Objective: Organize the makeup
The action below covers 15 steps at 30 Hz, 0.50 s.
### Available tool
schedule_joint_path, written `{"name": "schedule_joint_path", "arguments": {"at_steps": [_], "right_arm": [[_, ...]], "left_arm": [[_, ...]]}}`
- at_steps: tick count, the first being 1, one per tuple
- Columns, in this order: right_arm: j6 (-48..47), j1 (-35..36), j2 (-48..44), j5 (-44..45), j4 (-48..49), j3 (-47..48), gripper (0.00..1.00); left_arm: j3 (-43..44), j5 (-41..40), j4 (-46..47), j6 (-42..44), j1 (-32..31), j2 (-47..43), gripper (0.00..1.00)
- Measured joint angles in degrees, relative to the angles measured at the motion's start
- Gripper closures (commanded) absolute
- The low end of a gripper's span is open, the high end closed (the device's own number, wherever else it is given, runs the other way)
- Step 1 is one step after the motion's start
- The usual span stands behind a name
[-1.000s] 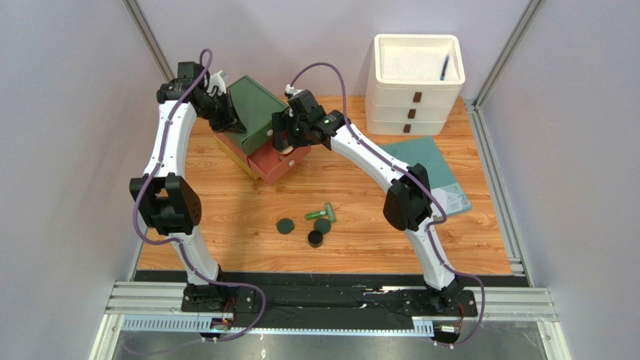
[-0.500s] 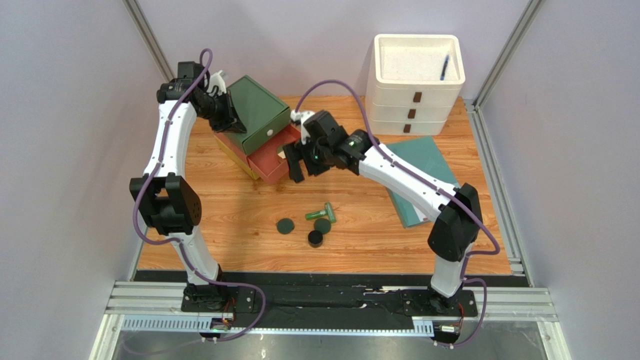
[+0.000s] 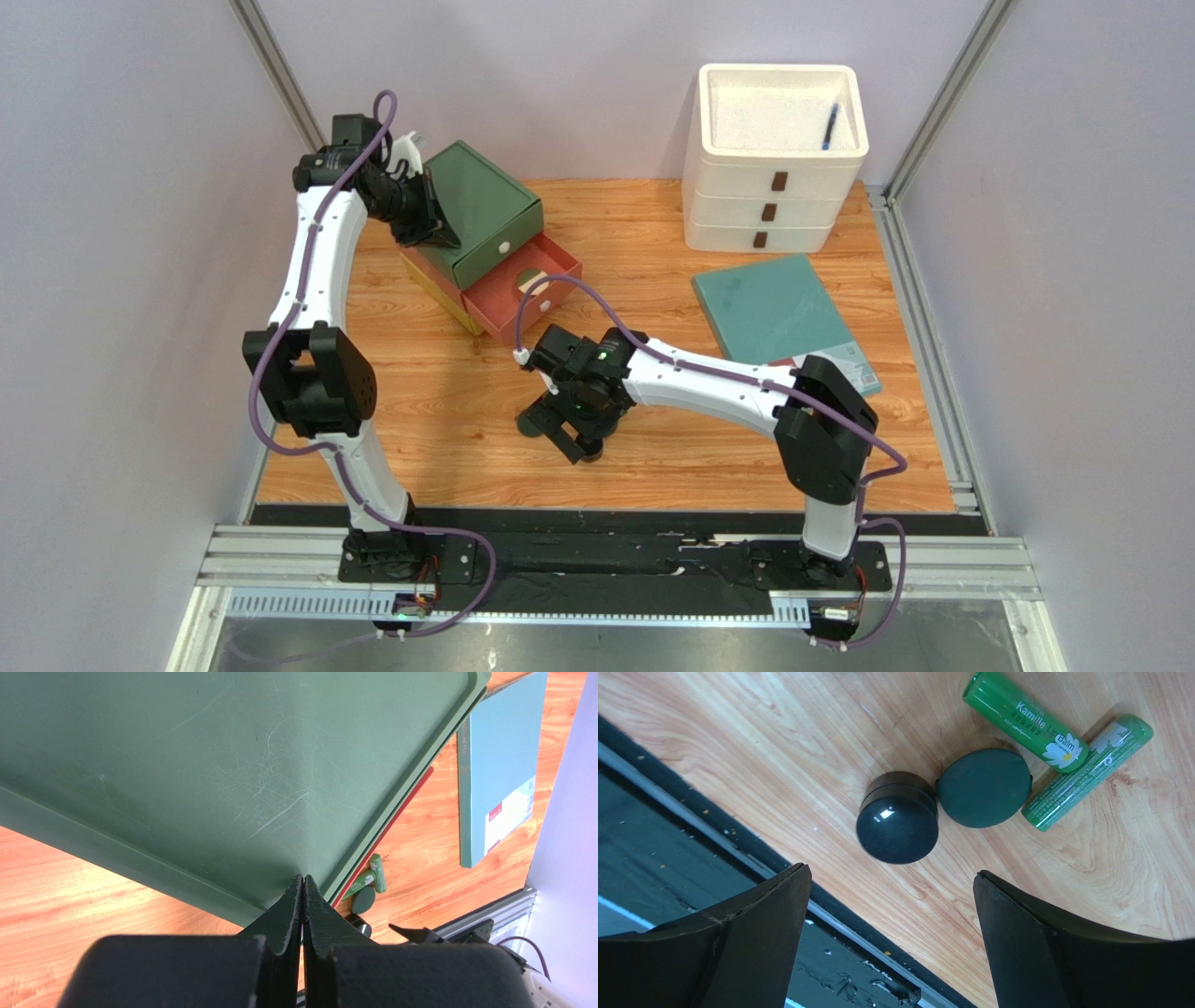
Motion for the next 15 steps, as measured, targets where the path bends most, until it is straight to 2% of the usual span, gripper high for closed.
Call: {"name": "schedule_joint_path", "arguments": {"at_steps": [5,8,10,11,15], "right_arm": [[0.24,0.00,3.58,0.72,0.63,0.00,0.13],[0.42,0.02,5.92,1.16,1.33,0.00,0.18],[0.46,0.02,6.97,1.20,1.75,0.00,0.32],[0.48,0.02,7.43,1.14,1.97,0.00,0.49],[0.94,0.02,7.85,1.14,2.67,0.13,0.83]], "left_arm": [[-0.02,-0.02,-0.02,0.09,0.00,0.00,1.00],[-0.02,-0.02,-0.04,0.11,0.00,0.00,1.00],[-0.02,-0.02,-0.04,0.11,0.00,0.00,1.00],[-0.02,-0.02,-0.04,0.09,0.00,0.00,1.00],[-0.02,-0.02,-0.04,0.09,0.00,0.00,1.00]]}}
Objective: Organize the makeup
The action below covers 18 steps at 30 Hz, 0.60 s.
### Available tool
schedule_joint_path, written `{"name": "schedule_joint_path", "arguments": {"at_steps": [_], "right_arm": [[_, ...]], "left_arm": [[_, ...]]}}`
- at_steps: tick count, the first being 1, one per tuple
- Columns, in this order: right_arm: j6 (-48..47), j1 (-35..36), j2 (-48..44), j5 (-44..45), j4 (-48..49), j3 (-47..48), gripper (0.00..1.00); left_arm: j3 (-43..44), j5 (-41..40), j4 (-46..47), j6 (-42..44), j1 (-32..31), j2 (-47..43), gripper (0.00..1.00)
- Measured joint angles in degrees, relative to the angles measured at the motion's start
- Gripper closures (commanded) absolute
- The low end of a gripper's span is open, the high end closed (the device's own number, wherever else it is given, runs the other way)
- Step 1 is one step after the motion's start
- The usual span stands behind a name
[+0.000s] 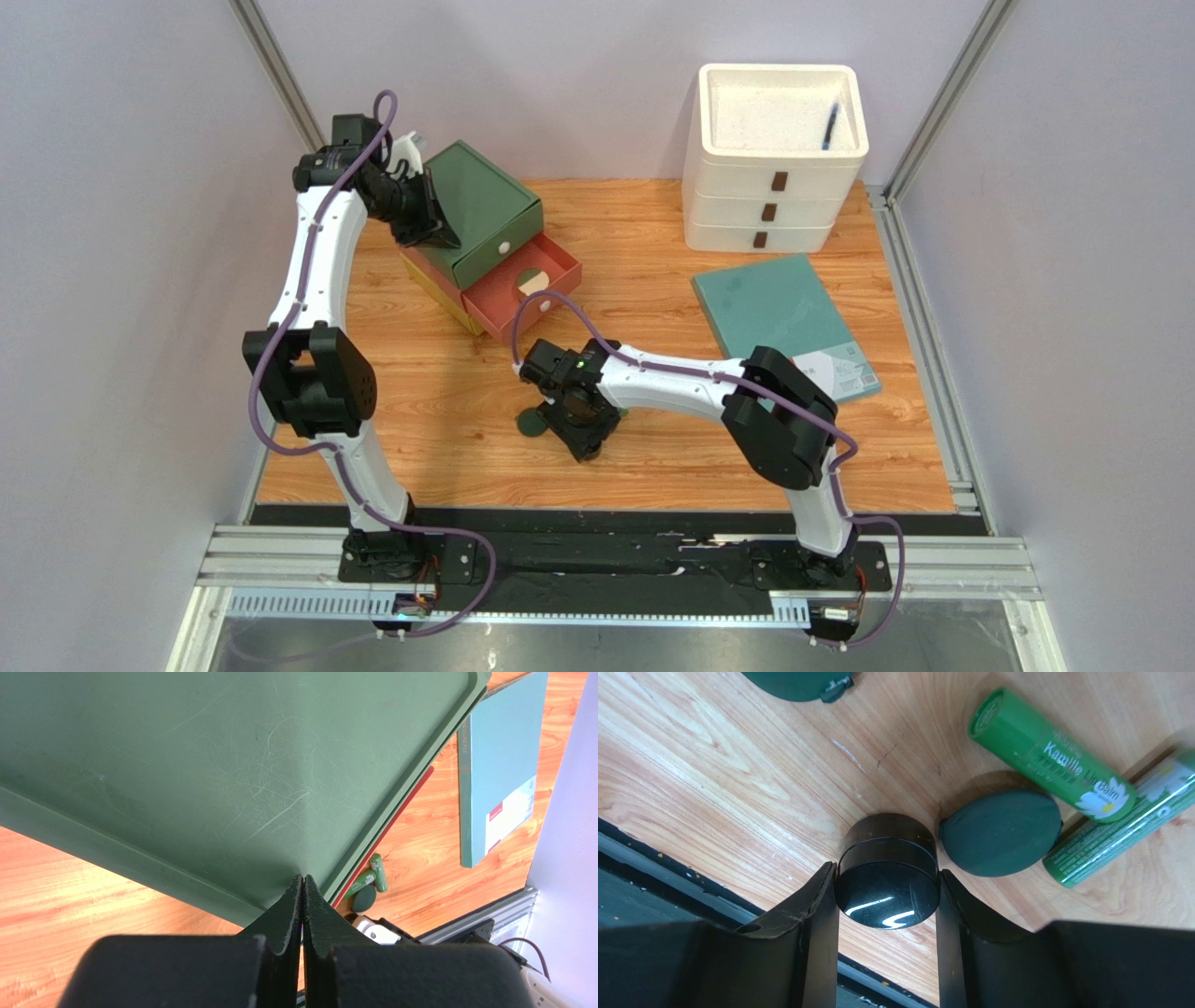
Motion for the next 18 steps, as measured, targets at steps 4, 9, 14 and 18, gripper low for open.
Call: {"name": "schedule_joint_path", "arguments": {"at_steps": [4,9,14,18], "right_arm": [[0.07,0.00,0.00,0.44,0.44,0.13,0.95],[-0.07,0.00,-0.70,1.29,0.17,0.20,1.00],[-0.33,-0.55,-3.69,3.17,-1.20,4.00,1.00],[-0.39,-1.79,-5.25,5.18,-1.49,12.24,1.00]], "left_arm": [[0.00,0.00,0.00,0.00,0.00,0.00,1.00],[0.00,0.00,0.00,0.00,0.00,0.00,1.00],[0.00,0.00,0.00,0.00,0.00,0.00,1.00],[0.00,0.00,0.00,0.00,0.00,0.00,1.00]]}}
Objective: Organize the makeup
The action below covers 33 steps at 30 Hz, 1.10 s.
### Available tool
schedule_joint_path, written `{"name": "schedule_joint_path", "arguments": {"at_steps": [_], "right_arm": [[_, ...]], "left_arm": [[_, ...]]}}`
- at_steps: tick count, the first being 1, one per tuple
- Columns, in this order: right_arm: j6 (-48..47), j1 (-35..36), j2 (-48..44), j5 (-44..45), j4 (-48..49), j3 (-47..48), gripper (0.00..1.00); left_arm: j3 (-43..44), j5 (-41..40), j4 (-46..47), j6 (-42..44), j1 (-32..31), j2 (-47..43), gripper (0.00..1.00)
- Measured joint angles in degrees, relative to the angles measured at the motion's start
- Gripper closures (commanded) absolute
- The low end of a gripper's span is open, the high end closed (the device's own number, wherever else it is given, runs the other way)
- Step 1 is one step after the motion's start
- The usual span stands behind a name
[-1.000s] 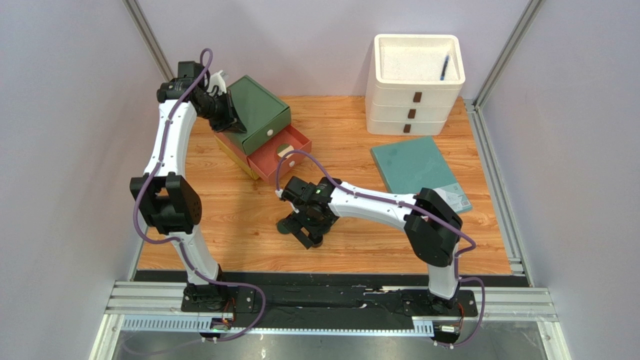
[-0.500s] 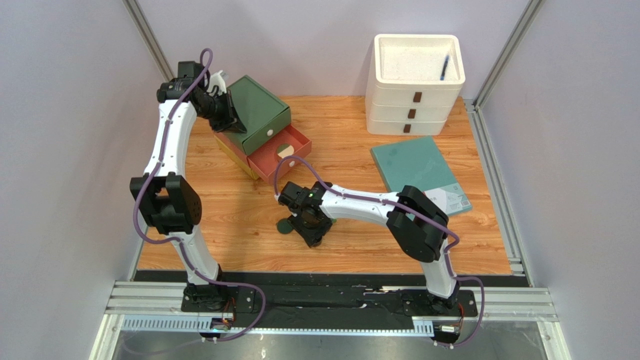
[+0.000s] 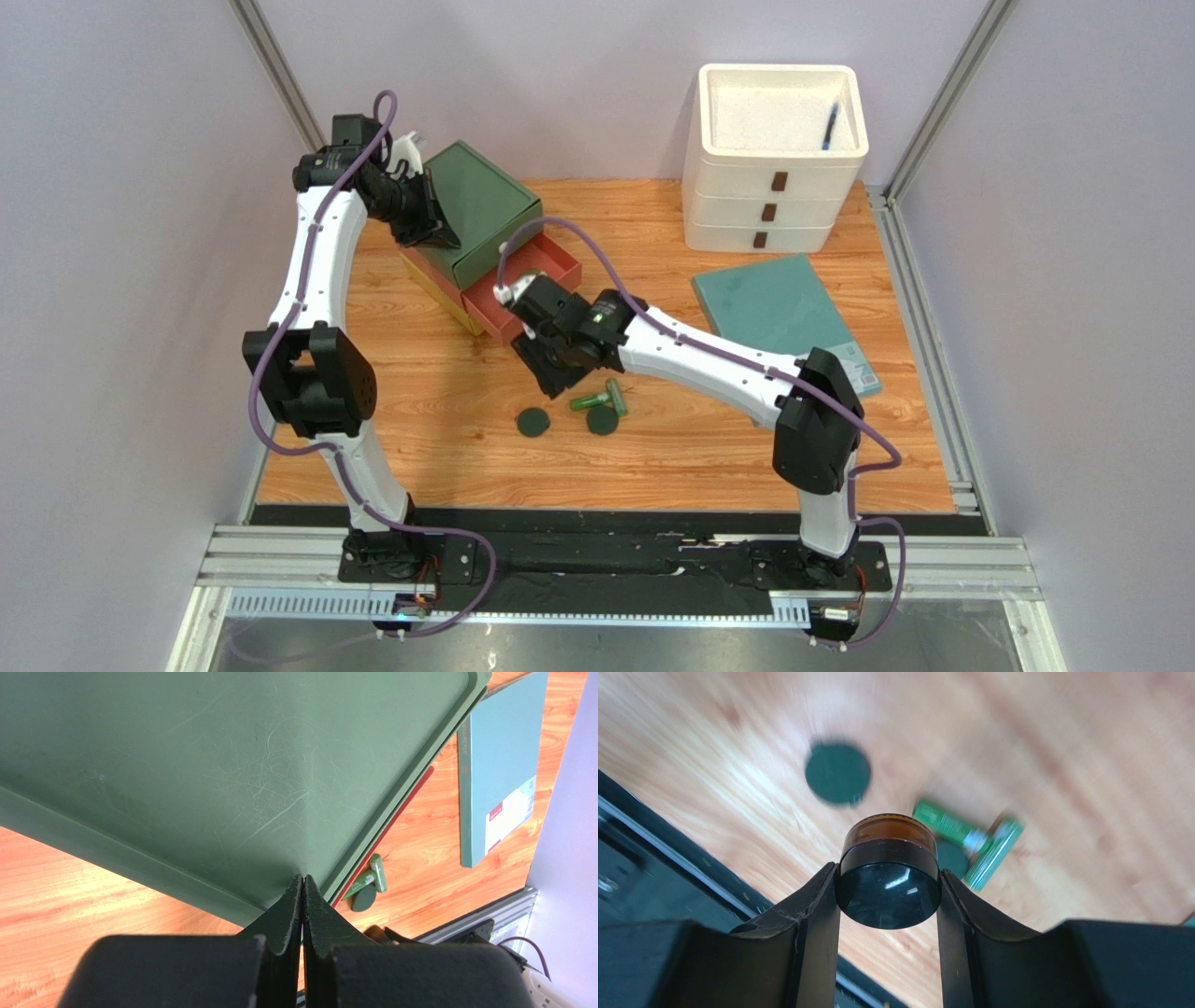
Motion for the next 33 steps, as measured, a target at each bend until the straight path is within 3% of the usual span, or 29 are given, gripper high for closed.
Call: {"name": "schedule_joint_path", "arguments": {"at_steps": [7,14,23,24,25,27,28,31,33], "right_arm": [[-0.57,-3.50,1.97,2.71,2.14,17.62,1.00],[0.37,-6.75,12.81,2.16,5.07,35.17,1.00],[1.25,-7.43,20.31,0.55,5.25,38.07,0.95],[1.36,-7.41,20.37,0.37,5.22,38.07,0.89],[1.51,-7.39,20.39,0.09,5.22,38.05,0.72],[1.86,-7.39,20.39,-0.48,5.66,38.07,0.51],[2.08,-7.37,20.39,-0.92,5.88,38.07,0.36],[2.89,-7.37,20.48,-1.75,5.99,38.07,0.16],[3.45,-7.37,20.48,-1.81,6.19,38.07,0.10]], "left_arm": [[0.00,0.02,0.02,-0.02,0.00,0.00,1.00],[0.00,0.02,0.00,-0.02,0.00,0.00,1.00],[-0.02,0.02,0.00,-0.02,0.00,0.00,1.00],[-0.02,0.00,0.00,-0.02,0.00,0.00,1.00],[-0.02,0.02,0.00,-0.02,0.00,0.00,1.00],[-0.02,0.00,0.00,-0.02,0.00,0.00,1.00],[-0.02,0.00,0.02,-0.02,0.00,0.00,1.00],[-0.02,0.00,0.00,-0.02,0.00,0.00,1.00],[-0.02,0.00,-0.02,0.00,0.00,0.00,1.00]]}}
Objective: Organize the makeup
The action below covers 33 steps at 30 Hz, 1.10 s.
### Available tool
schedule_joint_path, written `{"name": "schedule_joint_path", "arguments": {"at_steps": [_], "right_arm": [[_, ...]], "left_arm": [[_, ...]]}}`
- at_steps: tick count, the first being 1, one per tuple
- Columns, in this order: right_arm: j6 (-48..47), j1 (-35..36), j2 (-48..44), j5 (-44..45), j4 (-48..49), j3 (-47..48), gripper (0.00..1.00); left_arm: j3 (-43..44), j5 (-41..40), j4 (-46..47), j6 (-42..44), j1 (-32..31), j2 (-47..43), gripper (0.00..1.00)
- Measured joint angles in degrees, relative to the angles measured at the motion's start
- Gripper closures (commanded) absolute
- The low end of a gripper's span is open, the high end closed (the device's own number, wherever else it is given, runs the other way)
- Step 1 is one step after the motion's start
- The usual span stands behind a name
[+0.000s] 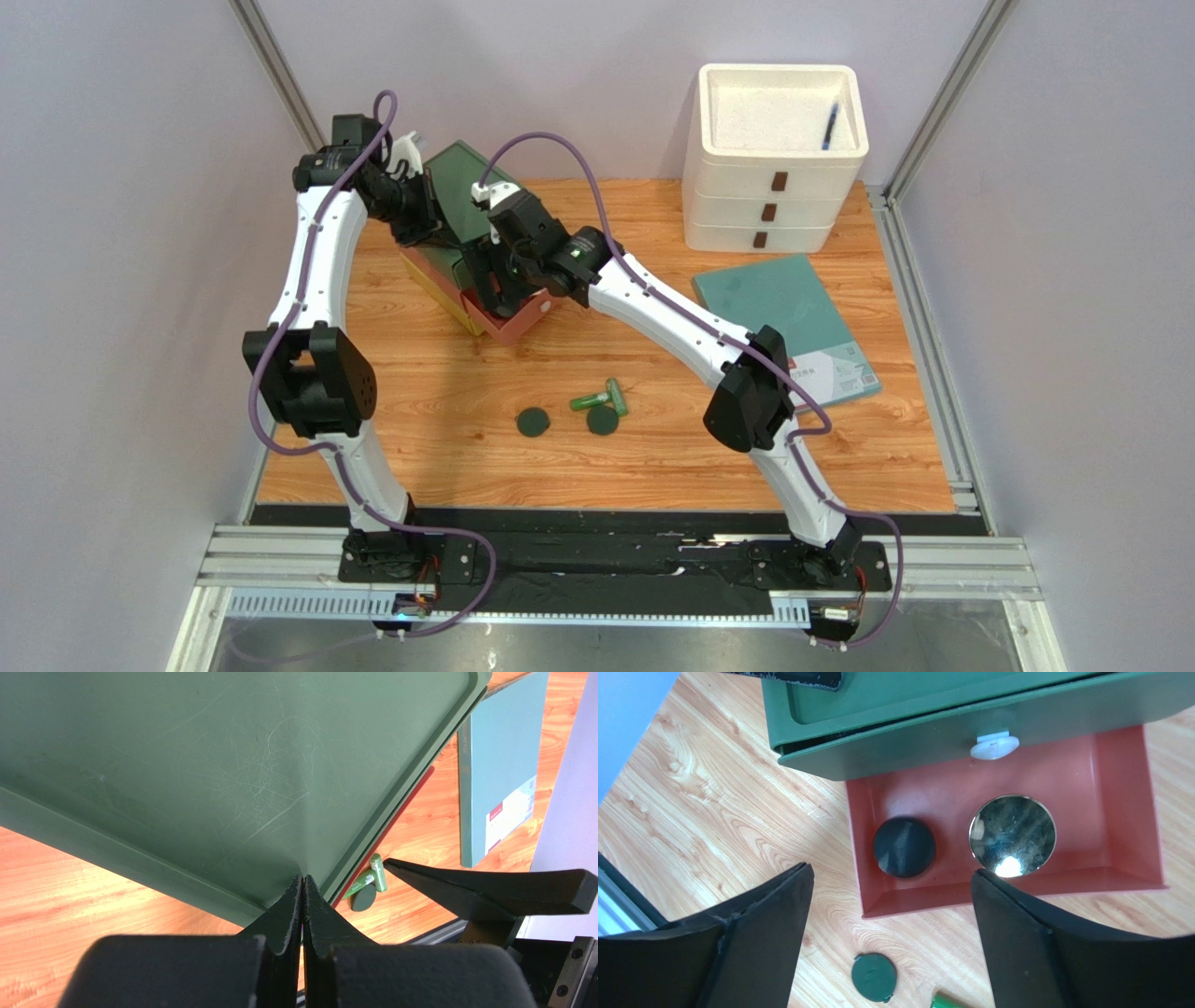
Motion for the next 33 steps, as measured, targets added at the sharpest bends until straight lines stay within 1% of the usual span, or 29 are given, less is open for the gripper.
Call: {"name": "schedule_joint_path", "arguments": {"at_steps": [1,7,10,13,17,19,22,25,28,29,30,33], "right_arm": [[0.11,0.00,0.00,-0.07,0.15,-0.02,0.09],[0.15,-0.02,-0.13,0.52,0.87,-1.07,0.10],[-0.04,-0.20,-1.44,0.87,1.33,-4.39,0.12],[-0.87,-0.24,-5.95,0.94,1.46,-12.02,0.16],[-2.05,-0.28,-15.13,0.44,1.70,-25.75,0.20],[-2.38,-0.39,-19.67,0.09,2.34,-33.09,0.23],[-2.47,-0.39,-24.00,-0.50,2.71,-42.25,0.23],[-2.27,-0.39,-25.05,-1.05,2.64,-50.14,0.23],[-1.84,-0.37,-24.92,-1.62,2.03,-55.06,0.25],[-1.62,-0.37,-24.92,-1.90,1.86,-56.24,0.27],[-1.53,-0.37,-24.87,-2.03,1.75,-56.87,0.31],[-1.07,-0.33,-24.61,-2.67,2.32,-57.20,0.34]], "left_arm": [[0.00,-0.04,0.00,0.00,0.00,0.00,1.00],[0.00,0.00,-0.04,0.00,0.00,0.00,1.00],[0.00,0.02,-0.02,0.00,0.00,0.00,1.00],[0.00,0.02,-0.02,0.00,0.00,0.00,1.00],[0.02,0.02,-0.07,0.00,0.00,0.00,1.00],[0.02,0.02,-0.09,0.00,0.00,0.00,1.00],[0.04,0.02,-0.13,0.00,0.00,0.00,1.00],[0.11,-0.02,-0.17,0.02,0.00,0.00,1.00],[0.11,-0.02,-0.20,0.02,0.00,0.00,1.00],[0.11,-0.02,-0.20,0.02,0.00,0.00,1.00],[0.11,-0.02,-0.20,0.02,0.00,0.00,1.00],[0.11,-0.07,-0.20,0.02,0.00,0.00,1.00]]}}
